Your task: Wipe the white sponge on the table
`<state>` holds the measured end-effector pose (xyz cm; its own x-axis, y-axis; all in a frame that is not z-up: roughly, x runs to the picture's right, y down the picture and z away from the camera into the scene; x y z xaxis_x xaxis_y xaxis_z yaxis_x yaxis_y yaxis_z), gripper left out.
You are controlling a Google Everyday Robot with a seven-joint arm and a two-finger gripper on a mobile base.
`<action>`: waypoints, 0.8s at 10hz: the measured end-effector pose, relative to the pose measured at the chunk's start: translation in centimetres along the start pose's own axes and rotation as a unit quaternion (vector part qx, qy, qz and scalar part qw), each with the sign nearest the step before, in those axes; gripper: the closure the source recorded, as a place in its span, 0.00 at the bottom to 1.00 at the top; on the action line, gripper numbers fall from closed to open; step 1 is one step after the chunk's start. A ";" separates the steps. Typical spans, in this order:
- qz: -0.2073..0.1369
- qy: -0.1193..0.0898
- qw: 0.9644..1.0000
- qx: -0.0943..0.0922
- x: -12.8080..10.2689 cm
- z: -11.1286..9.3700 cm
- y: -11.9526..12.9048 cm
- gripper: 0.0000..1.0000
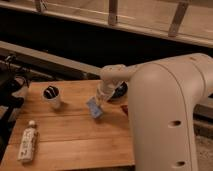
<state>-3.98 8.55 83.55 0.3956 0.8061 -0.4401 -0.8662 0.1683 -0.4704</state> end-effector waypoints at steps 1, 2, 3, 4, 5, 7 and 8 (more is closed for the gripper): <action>-0.002 0.002 1.000 0.002 0.1 0.1 0.3 0.66; -0.003 0.002 1.000 0.004 -0.1 0.1 0.1 0.76; -0.003 0.005 1.000 0.005 0.0 0.1 0.0 0.82; -0.003 0.007 1.000 0.007 0.1 0.0 -0.2 0.84; -0.003 0.009 1.000 0.011 0.3 0.1 -0.2 0.80; -0.008 0.010 1.000 0.014 0.3 0.1 0.4 0.63; -0.012 0.015 1.000 0.018 0.1 0.2 0.3 0.60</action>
<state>-4.25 8.76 83.52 0.4259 0.7837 -0.4521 -0.8660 0.2085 -0.4544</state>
